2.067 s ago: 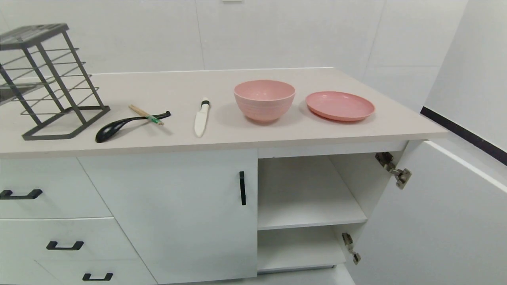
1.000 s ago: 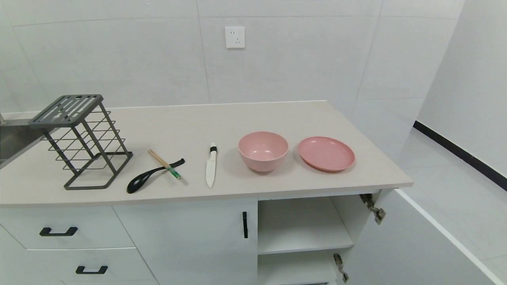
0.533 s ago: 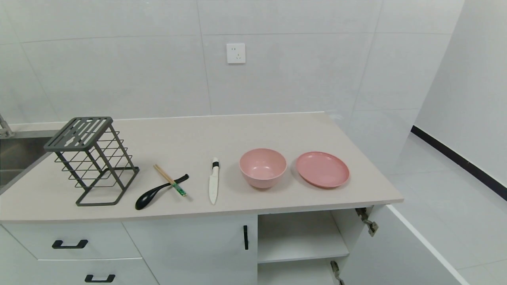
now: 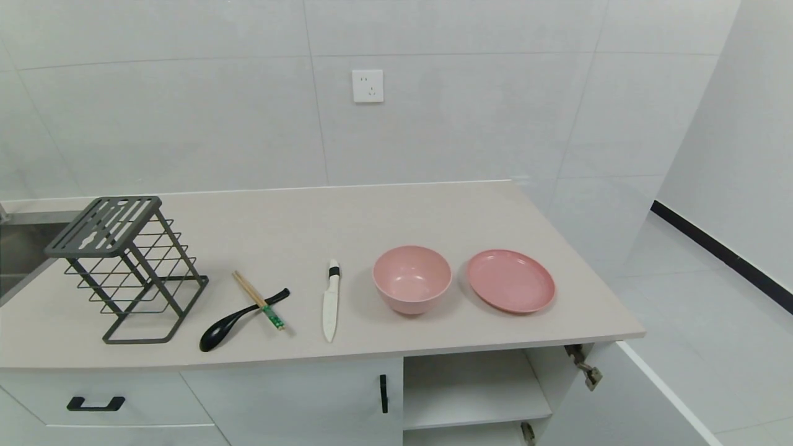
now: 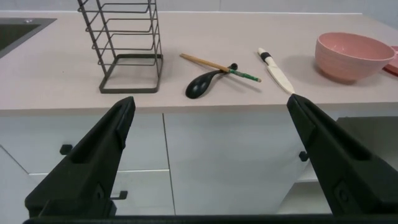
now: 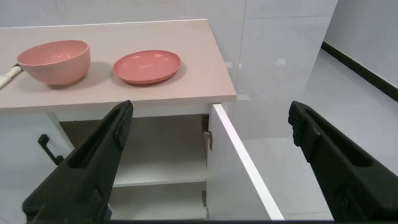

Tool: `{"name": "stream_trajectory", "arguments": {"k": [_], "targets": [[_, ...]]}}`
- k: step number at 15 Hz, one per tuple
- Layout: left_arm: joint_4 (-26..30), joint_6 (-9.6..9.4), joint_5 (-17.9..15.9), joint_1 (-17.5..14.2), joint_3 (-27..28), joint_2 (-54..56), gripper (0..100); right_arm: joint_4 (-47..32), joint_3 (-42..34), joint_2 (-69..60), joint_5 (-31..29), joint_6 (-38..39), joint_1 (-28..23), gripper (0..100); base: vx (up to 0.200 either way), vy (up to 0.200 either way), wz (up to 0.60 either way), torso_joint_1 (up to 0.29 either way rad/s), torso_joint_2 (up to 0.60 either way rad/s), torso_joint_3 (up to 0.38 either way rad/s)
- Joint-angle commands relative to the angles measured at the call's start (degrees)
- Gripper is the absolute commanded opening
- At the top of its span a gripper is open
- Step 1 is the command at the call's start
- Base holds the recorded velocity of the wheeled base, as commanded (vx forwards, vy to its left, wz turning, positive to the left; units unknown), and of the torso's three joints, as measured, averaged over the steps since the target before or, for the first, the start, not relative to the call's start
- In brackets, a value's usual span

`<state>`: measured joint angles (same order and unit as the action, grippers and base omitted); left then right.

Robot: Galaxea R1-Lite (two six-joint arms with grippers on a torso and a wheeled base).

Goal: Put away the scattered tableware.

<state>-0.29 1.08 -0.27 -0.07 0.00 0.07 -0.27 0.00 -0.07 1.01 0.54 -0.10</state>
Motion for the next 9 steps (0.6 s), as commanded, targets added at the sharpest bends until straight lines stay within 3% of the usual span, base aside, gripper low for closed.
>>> {"name": "stream_trajectory", "arguments": {"k": [1,4,7,9], "targets": [[-0.1,-0.03,0.0,0.0,0.0,-0.1,100,0.1,0.0,0.1,0.0,-0.1,0.0,100,0.0,0.0,0.0,0.0,0.0,0.0],[-0.1,-0.03,0.0,0.0,0.0,-0.1,100,0.0,0.1,0.1,-0.2,-0.1,0.0,100,0.0,0.0,0.0,0.02,-0.03,-0.02],[-0.1,-0.03,0.1,0.0,0.0,-0.1,100,0.0,0.1,0.1,-0.1,-0.1,0.0,100,0.0,0.0,0.0,0.198,-0.42,-0.186],[-0.1,-0.03,0.1,0.0,0.0,-0.1,100,0.0,0.0,0.1,-0.1,-0.1,0.0,100,0.0,0.0,0.0,0.038,-0.07,-0.028]]}}
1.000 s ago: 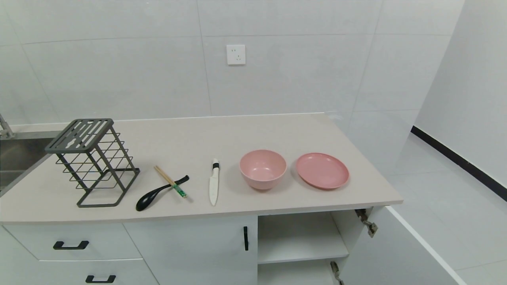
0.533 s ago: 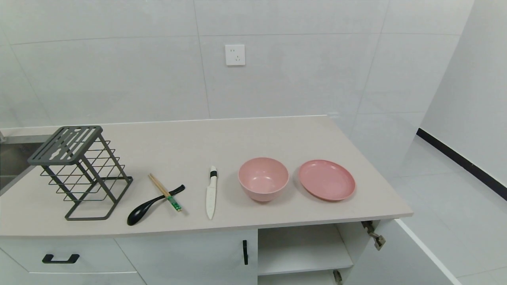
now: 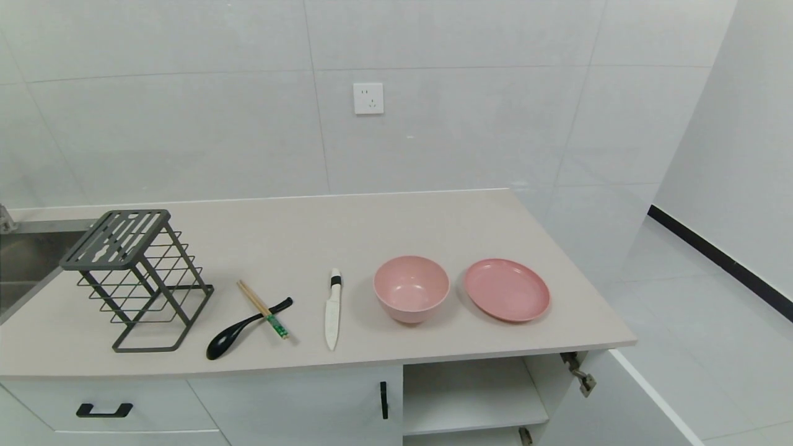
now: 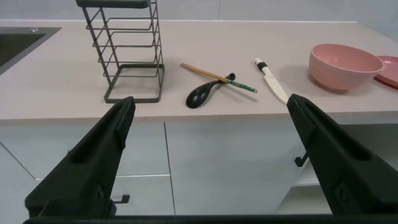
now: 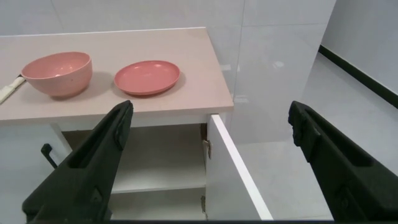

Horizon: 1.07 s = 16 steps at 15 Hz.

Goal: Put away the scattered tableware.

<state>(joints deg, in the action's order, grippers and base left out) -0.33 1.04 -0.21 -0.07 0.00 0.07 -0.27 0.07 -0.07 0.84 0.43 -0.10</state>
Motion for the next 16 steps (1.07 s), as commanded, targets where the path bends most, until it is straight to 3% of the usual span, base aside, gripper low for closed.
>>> {"name": "stream_trajectory", "arguments": {"k": [1,3,11,13,15,16], "targets": [[0.0,-0.07,-0.1,0.0,0.0,-0.1,100,0.0,-0.1,0.1,0.0,0.1,0.0,100,0.0,0.0,0.0,0.0,0.0,0.0],[0.2,-0.86,-0.4,0.0,0.0,-0.1,100,0.0,0.0,0.1,0.0,0.2,0.0,100,0.2,0.0,0.0,0.007,-0.01,-0.007],[0.1,-0.07,-0.1,0.0,0.0,-0.1,100,0.3,-0.1,0.1,2.3,-1.0,0.0,100,0.0,0.0,0.0,0.0,0.0,0.0],[0.1,-0.16,-0.1,0.0,0.0,-0.1,100,3.7,-0.1,0.1,4.5,-2.9,0.0,100,0.0,0.0,0.0,0.0,0.0,0.0],[0.1,-0.07,-0.1,0.0,0.0,-0.1,100,14.7,0.3,0.2,4.8,-2.4,-0.1,100,0.0,0.0,0.0,0.0,0.0,0.0],[0.1,-0.33,-0.1,0.0,0.0,-0.1,100,13.5,0.9,0.2,5.4,-2.3,0.1,100,0.0,0.0,0.0,0.0,0.0,0.0]]}}
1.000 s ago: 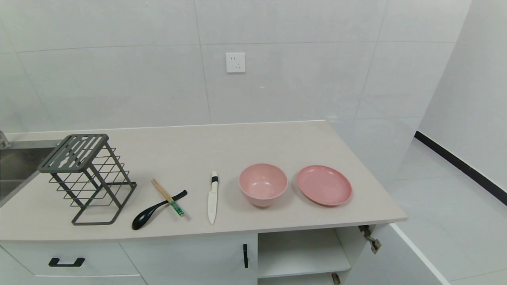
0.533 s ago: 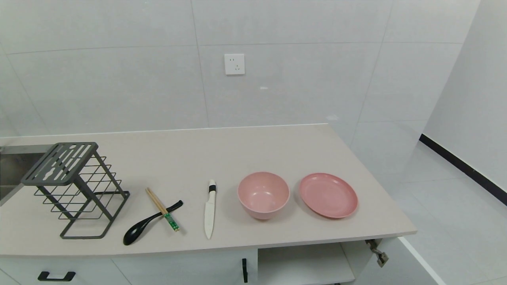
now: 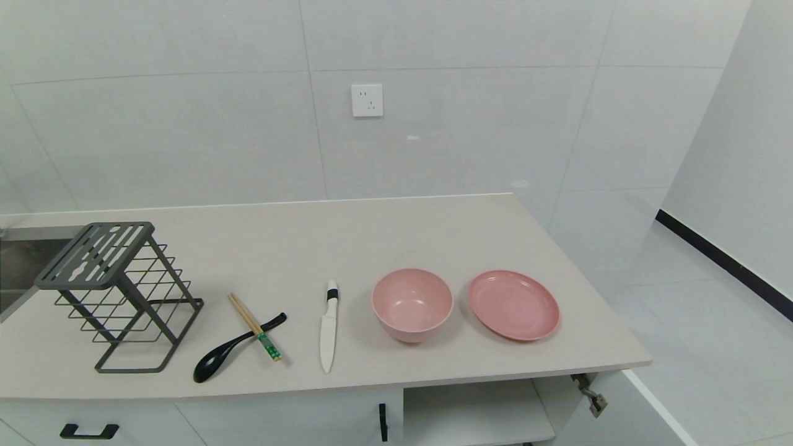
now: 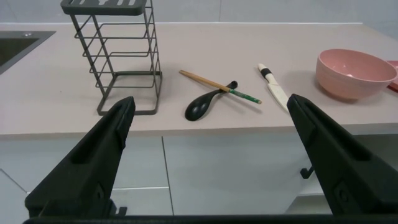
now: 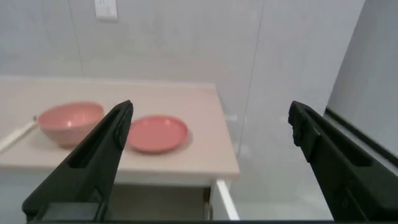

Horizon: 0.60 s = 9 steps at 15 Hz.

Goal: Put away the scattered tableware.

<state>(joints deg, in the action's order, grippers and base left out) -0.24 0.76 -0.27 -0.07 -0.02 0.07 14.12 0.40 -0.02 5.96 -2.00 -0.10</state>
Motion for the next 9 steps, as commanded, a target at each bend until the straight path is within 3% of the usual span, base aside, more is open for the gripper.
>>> {"name": "stream_trajectory", "arguments": {"k": [1,4,5,7,9], "targets": [[0.0,-0.05,0.0,0.0,0.0,-0.1,100,-3.0,1.4,0.7,3.2,0.6,0.4,100,0.0,0.0,0.0,0.0,0.0,0.0],[0.0,0.04,0.0,0.0,0.0,-0.1,100,-14.4,10.2,11.7,17.8,0.8,1.5,100,0.0,0.0,0.0,0.0,0.0,0.0],[0.0,-0.05,0.0,0.0,0.0,-0.1,100,-14.6,12.2,18.3,20.4,0.9,1.5,100,0.0,0.0,0.0,0.0,0.0,0.0],[0.0,-0.23,0.0,0.0,0.0,-0.1,100,-12.3,15.2,33.3,22.1,0.9,2.0,100,0.0,0.0,0.0,0.0,0.0,0.0],[0.1,-0.84,-0.3,0.0,0.0,-0.1,100,-3.7,15.3,45.9,22.0,0.0,5.3,100,0.0,0.0,0.0,0.0,0.0,0.0]]}}
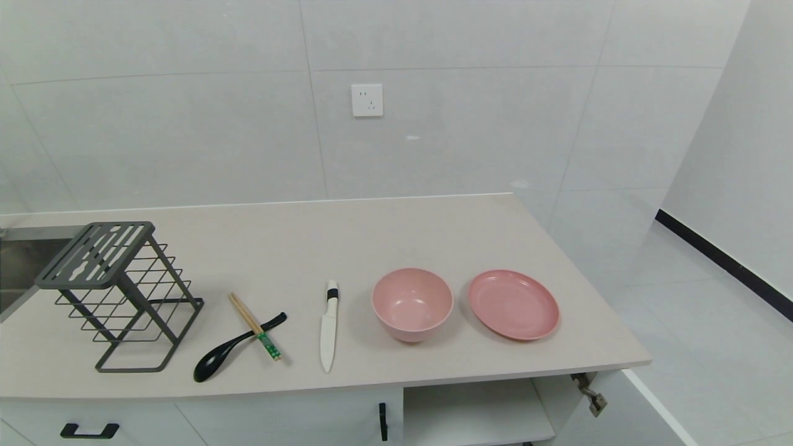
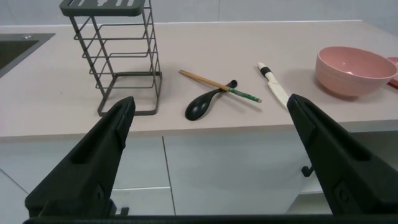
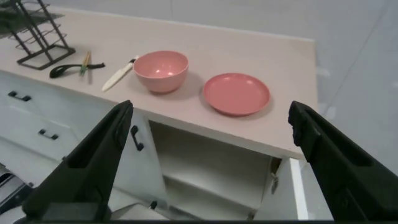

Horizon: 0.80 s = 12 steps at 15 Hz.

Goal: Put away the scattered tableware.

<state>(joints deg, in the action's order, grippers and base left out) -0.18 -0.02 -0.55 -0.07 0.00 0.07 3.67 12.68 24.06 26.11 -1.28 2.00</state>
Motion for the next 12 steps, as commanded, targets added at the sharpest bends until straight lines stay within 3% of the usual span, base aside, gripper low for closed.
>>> {"name": "stream_trajectory", "arguments": {"k": [1,3,6,12], "targets": [[-0.1,0.02,-0.2,0.0,0.0,-0.1,100,9.3,3.1,24.5,1.7,-1.2,3.9,100,0.0,0.0,0.0,0.0,0.0,0.0],[0.0,-0.06,-0.2,0.0,0.0,-0.1,100,16.3,5.5,36.8,1.4,-6.2,4.6,100,0.0,0.0,0.0,0.0,0.0,0.0],[0.0,-0.06,-0.2,0.0,0.0,-0.1,100,16.5,11.1,48.4,1.0,-13.6,4.6,100,0.0,0.0,0.0,0.0,0.0,0.0],[0.0,-0.06,-0.2,0.0,0.0,-0.1,100,18.7,12.6,54.6,-0.5,-14.4,2.8,100,0.0,0.0,0.0,0.0,0.0,0.0]]}}
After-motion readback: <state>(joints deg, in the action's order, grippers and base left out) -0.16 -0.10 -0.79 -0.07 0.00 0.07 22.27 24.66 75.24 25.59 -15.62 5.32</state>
